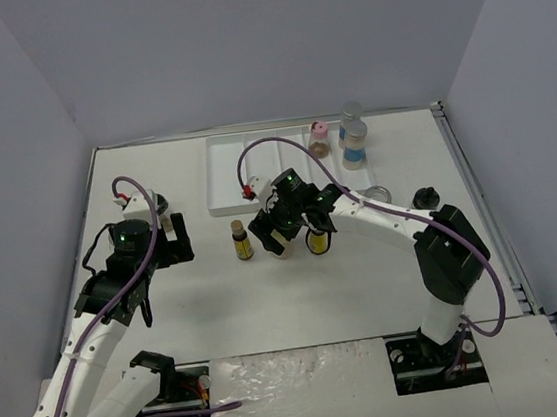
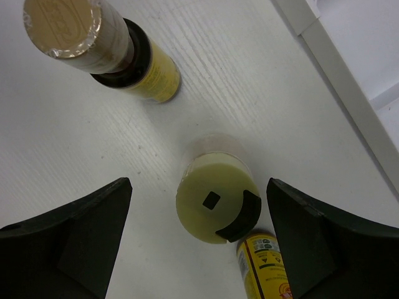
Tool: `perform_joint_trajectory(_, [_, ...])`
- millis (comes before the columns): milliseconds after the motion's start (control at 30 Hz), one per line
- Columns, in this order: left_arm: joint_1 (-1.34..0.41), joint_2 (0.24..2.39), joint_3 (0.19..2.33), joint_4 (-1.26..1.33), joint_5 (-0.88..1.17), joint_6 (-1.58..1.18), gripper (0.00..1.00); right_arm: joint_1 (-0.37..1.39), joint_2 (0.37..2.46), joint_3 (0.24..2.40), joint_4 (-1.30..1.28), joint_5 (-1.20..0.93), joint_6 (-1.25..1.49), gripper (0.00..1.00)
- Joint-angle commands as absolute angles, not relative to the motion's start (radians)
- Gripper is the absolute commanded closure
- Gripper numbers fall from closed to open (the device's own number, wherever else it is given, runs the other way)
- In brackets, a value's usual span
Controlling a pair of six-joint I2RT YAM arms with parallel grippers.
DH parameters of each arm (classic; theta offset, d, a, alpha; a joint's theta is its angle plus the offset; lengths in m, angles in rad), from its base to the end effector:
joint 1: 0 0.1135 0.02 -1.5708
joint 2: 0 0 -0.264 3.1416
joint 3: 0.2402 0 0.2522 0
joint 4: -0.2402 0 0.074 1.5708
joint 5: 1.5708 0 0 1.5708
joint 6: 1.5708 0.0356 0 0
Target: Organize the condiment bottles
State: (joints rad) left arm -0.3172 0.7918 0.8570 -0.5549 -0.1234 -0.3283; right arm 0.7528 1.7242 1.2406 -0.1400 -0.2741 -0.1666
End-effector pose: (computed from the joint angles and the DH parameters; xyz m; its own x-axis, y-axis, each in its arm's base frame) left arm 0.1643 -0.0493 0.3258 -0.4896 -0.1761 -0.8540 0.0512 0.9719 -0.2297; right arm 0.2802 0.2757 0.2504 -0.2845 -0.4853 -0.8268 -0.8778 0.4785 0.0213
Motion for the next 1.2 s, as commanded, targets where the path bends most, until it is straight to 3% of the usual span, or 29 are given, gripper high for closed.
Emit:
perform_joint_trajectory(0, [-0.308,0.795,0.885,-0.504,-0.123,-0.318,0.03,0.761,1.752,1.238,-0.084,-0.258,-0.175,0.17])
perform_joint_trajectory(200, [-0.308,0.793,0.885,-0.506,-0.126,-0.319,0.03,0.762,1.770,1.246,-0.066,-0.218,-0.164,0.32])
perform_joint_trajectory(233, [-0.308,0.792,0.884,-0.506,-0.126,-0.319,0.03,0.762,1.766,1.246,-0.065,-0.211,-0.164,0.45])
perform_joint_trajectory(333, [-0.308,0.790,0.885,-0.506,-0.126,-0.319,0.03,0.762,1.744,1.250,-0.063,-0.187,-0.156,0.71])
perform_joint_trajectory(500, [-0.307,0.795,0.886,-0.505,-0.120,-0.319,0.03,0.750,1.667,1.296,-0.060,-0.110,-0.127,0.95])
perform_joint_trajectory(600, [-0.307,0.795,0.887,-0.506,-0.118,-0.319,0.03,0.722,1.644,1.361,-0.060,-0.039,-0.087,1.00])
perform_joint_trajectory(900, [-0.307,0.779,0.887,-0.511,-0.124,-0.321,0.03,0.506,1.696,1.491,-0.063,0.133,0.042,1.00])
perform_joint_trajectory(1167, [-0.305,0.778,0.887,-0.509,-0.123,-0.321,0.03,0.378,1.861,1.587,-0.051,0.122,0.124,1.00])
